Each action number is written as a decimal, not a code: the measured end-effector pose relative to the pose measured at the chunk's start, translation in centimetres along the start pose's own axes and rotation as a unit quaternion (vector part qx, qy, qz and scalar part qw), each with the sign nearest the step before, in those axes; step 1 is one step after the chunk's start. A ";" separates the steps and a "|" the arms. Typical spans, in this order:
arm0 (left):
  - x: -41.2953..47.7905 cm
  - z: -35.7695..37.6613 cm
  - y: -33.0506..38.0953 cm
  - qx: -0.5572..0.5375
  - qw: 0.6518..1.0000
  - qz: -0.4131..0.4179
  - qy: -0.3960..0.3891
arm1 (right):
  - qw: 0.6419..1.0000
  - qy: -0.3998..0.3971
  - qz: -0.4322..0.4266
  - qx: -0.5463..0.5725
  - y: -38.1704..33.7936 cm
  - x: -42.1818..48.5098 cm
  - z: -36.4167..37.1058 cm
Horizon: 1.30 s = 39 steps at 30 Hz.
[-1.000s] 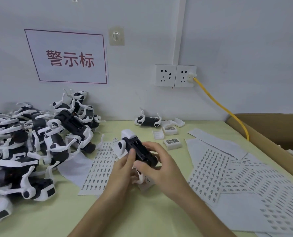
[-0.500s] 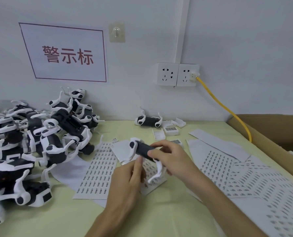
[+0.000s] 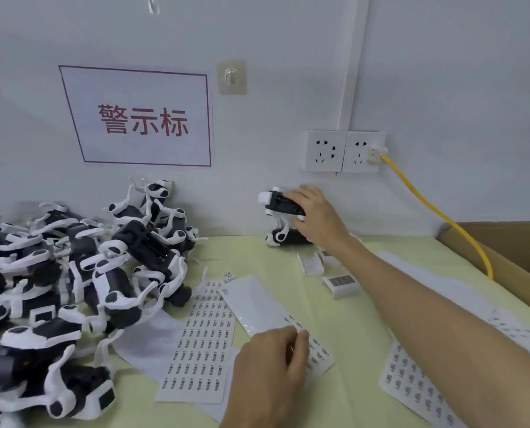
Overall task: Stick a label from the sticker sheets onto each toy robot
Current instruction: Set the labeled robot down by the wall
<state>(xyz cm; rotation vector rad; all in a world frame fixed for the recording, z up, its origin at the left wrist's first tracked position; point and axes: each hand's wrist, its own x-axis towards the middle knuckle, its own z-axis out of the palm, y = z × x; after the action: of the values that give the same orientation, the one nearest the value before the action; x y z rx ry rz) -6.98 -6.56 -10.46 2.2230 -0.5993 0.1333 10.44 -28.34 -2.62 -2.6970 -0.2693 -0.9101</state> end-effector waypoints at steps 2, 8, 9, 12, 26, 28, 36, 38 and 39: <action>0.2 -0.2 0.1 0.019 1.000 -0.002 -0.008 | 0.995 -0.028 0.021 -0.098 0.6 1.1 1.1; 0.3 -0.4 -0.1 0.019 0.999 0.002 -0.025 | 0.950 -0.215 0.099 -0.205 1.8 -0.2 2.2; 0.3 -0.5 -0.1 0.021 0.999 0.004 -0.026 | 0.947 -0.229 0.098 -0.203 1.9 -0.4 2.0; 0.3 -0.5 0.0 0.022 0.999 0.008 -0.029 | 0.952 -0.209 0.078 -0.209 1.9 -1.0 1.4; 0.0 -0.4 -0.4 -0.013 1.000 0.005 -0.011 | 0.998 -0.024 0.017 -0.056 -0.6 -6.1 -4.5; 0.0 -0.3 -0.5 -0.017 1.000 0.004 -0.011 | 0.997 -0.068 -0.001 0.026 -0.7 -8.8 -6.7; 0.2 0.0 -0.4 0.021 1.000 0.011 -0.007 | 0.985 -0.148 0.011 -0.093 1.9 -13.9 -4.3; 0.3 -0.1 -0.4 0.031 0.999 0.012 -0.015 | 0.981 -0.148 0.027 -0.125 2.7 -11.1 -3.1; 0.3 -0.1 -0.4 0.036 0.999 0.012 -0.019 | 0.977 -0.153 0.027 -0.147 3.1 -9.8 -2.6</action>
<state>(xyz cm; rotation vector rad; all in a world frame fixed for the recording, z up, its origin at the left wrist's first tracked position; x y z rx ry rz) -6.50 -6.41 -10.53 2.2918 -0.6525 0.1266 2.11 -32.94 -7.26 -3.1022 -0.1283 -0.5499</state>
